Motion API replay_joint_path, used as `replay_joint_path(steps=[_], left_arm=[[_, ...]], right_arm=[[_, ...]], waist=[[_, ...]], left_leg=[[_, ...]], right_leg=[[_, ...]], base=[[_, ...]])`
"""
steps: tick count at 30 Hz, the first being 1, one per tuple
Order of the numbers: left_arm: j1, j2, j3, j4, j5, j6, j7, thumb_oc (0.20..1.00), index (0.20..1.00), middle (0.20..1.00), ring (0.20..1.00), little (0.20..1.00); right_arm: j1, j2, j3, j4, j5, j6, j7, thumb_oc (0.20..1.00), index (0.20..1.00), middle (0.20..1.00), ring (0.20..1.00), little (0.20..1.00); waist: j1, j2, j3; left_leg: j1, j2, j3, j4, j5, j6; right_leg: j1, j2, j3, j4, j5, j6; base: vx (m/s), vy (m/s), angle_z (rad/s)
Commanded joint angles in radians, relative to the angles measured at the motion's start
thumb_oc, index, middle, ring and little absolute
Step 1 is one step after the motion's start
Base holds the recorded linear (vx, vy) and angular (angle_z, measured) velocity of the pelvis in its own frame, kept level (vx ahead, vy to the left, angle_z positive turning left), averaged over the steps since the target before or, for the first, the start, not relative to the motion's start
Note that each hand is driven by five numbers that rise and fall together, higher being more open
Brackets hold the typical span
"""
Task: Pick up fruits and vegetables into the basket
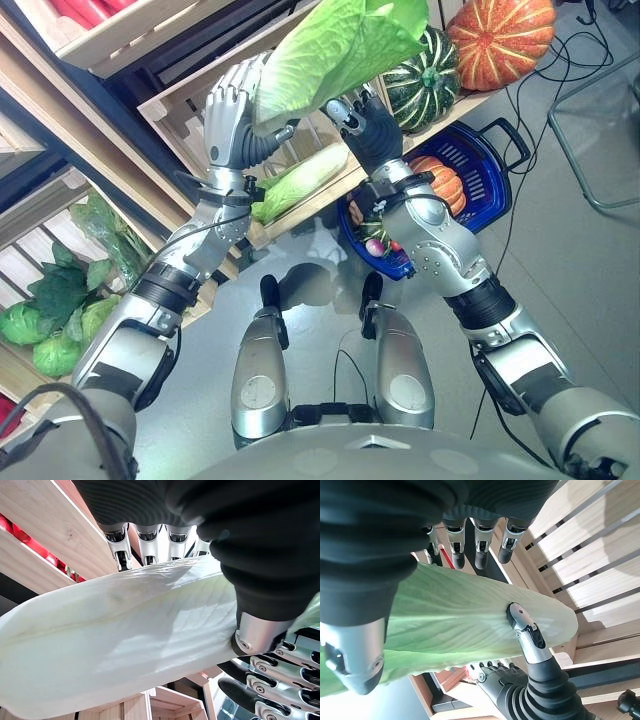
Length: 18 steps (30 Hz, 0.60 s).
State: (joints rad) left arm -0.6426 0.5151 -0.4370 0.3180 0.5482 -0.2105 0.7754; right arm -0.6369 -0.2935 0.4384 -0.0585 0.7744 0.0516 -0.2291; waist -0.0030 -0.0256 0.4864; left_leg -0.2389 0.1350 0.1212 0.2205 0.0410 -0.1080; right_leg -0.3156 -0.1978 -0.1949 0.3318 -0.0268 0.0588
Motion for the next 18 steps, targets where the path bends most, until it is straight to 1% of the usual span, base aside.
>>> replay_joint_path(steps=[1, 6, 11, 14, 18], left_arm=[[-0.077, -0.030, -0.070, -0.085, 0.019, -0.014, -0.019, 0.200, 0.200, 0.200, 0.200, 0.200], [-0.083, -0.044, -0.103, -0.095, 0.052, 0.017, -0.033, 0.200, 0.200, 0.200, 0.200, 0.200], [-0.095, -0.059, -0.148, -0.094, 0.062, 0.034, -0.089, 0.200, 0.200, 0.200, 0.200, 0.200], [-0.100, -0.059, -0.171, -0.097, 0.096, 0.040, -0.109, 0.200, 0.200, 0.200, 0.200, 0.200], [-0.109, -0.052, -0.207, -0.107, 0.148, 0.058, -0.144, 0.200, 0.200, 0.200, 0.200, 0.200]], right_arm=[[-0.070, 0.091, 0.019, -0.062, 0.002, -0.049, 0.019, 1.000, 1.000, 1.000, 1.000, 1.000], [-0.068, 0.101, 0.028, -0.059, 0.026, -0.059, 0.020, 1.000, 1.000, 1.000, 1.000, 1.000], [-0.072, 0.115, 0.042, -0.054, 0.042, -0.070, 0.049, 1.000, 1.000, 1.000, 1.000, 1.000], [-0.078, 0.114, 0.048, -0.063, 0.042, -0.064, 0.062, 1.000, 1.000, 1.000, 1.000, 1.000], [-0.091, 0.109, 0.060, -0.071, 0.025, -0.039, 0.039, 1.000, 1.000, 1.000, 1.000, 1.000]], waist=[[0.005, -0.030, -0.026], [0.006, -0.038, -0.025], [0.007, -0.041, -0.027], [0.007, -0.043, -0.027], [0.005, -0.040, -0.028]], left_leg=[[0.002, -0.032, 0.023, 0.050, -0.059, 0.013], [0.005, -0.029, 0.026, 0.045, -0.060, 0.013], [0.009, -0.027, 0.029, 0.036, -0.059, 0.014], [0.010, -0.027, 0.030, 0.034, -0.058, 0.013], [0.012, -0.025, 0.033, 0.031, -0.057, 0.014]], right_leg=[[0.082, -0.031, 0.005, -0.082, 0.025, 0.055], [0.085, -0.030, 0.003, -0.087, 0.027, 0.057], [0.091, -0.028, -0.001, -0.093, 0.028, 0.059], [0.091, -0.027, -0.002, -0.096, 0.029, 0.060], [0.091, -0.028, -0.002, -0.097, 0.030, 0.062]], base=[[0.00, 0.000, 0.00], [0.00, 0.000, 0.00], [0.00, 0.000, 0.00], [0.00, 0.000, 0.00], [0.00, 0.000, 0.00]])
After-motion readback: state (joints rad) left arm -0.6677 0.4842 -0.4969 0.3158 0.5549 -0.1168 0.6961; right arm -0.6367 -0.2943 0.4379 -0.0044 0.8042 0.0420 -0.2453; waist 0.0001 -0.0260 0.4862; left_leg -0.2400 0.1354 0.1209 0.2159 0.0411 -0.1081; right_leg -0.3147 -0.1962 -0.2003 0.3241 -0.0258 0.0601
